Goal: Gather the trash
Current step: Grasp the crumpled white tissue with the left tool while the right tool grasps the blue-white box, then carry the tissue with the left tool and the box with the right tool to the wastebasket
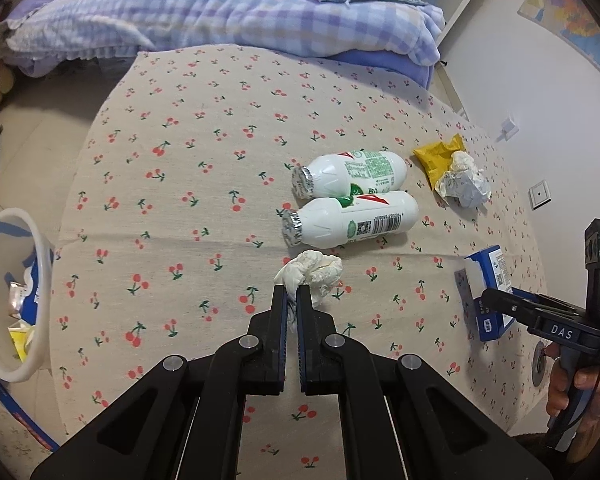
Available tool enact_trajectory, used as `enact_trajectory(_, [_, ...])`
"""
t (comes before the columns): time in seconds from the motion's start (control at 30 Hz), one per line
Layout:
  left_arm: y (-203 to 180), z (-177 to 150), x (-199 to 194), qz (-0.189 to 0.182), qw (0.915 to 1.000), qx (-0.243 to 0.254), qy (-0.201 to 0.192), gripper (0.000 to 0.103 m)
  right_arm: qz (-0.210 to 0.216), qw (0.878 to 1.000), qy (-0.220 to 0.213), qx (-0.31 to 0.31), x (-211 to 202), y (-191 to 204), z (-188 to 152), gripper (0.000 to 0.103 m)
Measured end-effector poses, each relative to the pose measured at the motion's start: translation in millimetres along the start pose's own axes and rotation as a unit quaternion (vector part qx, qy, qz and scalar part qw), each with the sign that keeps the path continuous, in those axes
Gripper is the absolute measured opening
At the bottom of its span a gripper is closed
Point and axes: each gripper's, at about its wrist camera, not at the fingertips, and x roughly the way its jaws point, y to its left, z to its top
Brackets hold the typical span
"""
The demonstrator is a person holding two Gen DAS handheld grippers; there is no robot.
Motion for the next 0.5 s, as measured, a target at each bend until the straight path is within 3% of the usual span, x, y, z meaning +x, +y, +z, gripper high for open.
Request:
enact_trajectory(0.23, [25, -3, -16, 0.011, 0.9997, -0.018, -0.012, 0.004, 0.018, 1.0, -0.017, -0.015, -11, 30, 4, 0.061])
enact_trajectory(0.5, [76, -10, -41, 0.029, 0.9973, -0.06, -0.031, 0.004, 0.045, 0.997, -0.026, -0.055, -10, 92, 10, 0.061])
